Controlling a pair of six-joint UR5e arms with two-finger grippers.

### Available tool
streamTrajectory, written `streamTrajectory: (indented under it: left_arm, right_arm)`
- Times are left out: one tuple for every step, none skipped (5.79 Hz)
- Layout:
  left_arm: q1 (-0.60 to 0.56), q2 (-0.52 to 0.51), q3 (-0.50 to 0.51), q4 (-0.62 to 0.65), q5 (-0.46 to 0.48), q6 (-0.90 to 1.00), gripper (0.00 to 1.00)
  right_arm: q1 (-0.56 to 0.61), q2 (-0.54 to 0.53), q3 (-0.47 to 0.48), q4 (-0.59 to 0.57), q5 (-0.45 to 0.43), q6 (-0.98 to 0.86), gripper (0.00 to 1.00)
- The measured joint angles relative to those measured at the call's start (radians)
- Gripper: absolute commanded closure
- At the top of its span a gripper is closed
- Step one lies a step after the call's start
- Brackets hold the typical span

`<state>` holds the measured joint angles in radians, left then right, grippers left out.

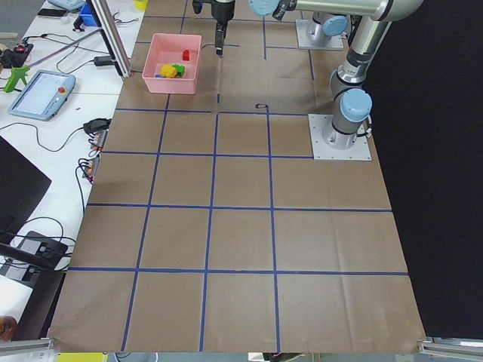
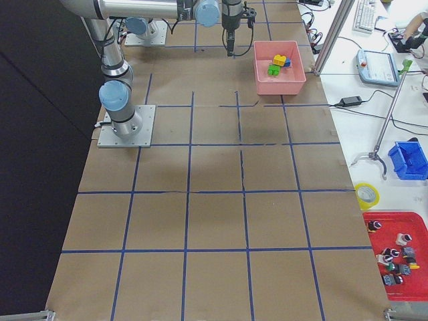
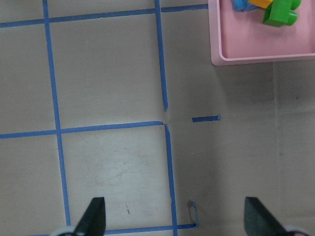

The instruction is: Put all blocks into box

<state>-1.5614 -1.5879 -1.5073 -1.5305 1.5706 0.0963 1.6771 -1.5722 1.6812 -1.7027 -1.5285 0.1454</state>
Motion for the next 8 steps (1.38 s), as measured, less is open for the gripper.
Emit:
streamTrajectory:
  left_arm:
    - [0.002, -0.001, 0.001, 0.001, 0.001, 0.004, 0.0]
    - [0.004, -0.001, 0.0, 0.001, -0.001, 0.006, 0.0]
    - [0.006, 0.001, -0.001, 0.0, -0.004, 0.006, 0.0]
    - [0.007, 0.003, -0.003, 0.0, -0.006, 0.006, 0.0]
    - [0.007, 0.004, -0.005, 0.001, -0.006, 0.007, 0.0]
    - [0.007, 0.005, -0.007, 0.001, -0.006, 0.008, 0.0]
    - [0.007, 0.005, -0.008, 0.001, -0.004, 0.01, 0.0]
    - [0.008, 0.005, -0.009, 0.001, -0.003, 0.012, 0.0]
  right_arm:
    - [-0.003, -0.014, 0.01, 0.003, -0.018, -0.025, 0.0]
    - [-0.008, -0.015, 0.007, 0.002, -0.027, -0.05, 0.0]
    - [-0.009, -0.019, 0.006, 0.003, -0.027, -0.059, 0.0]
    - [-0.01, -0.022, 0.006, 0.005, -0.026, -0.062, 0.0]
    - [-0.01, -0.021, 0.007, 0.005, -0.027, -0.064, 0.0]
    - [-0.01, -0.019, 0.007, 0.005, -0.027, -0.065, 0.0]
    - [-0.01, -0.018, 0.006, 0.005, -0.026, -0.066, 0.0]
    - [-0.01, -0.018, 0.004, 0.005, -0.026, -0.066, 0.0]
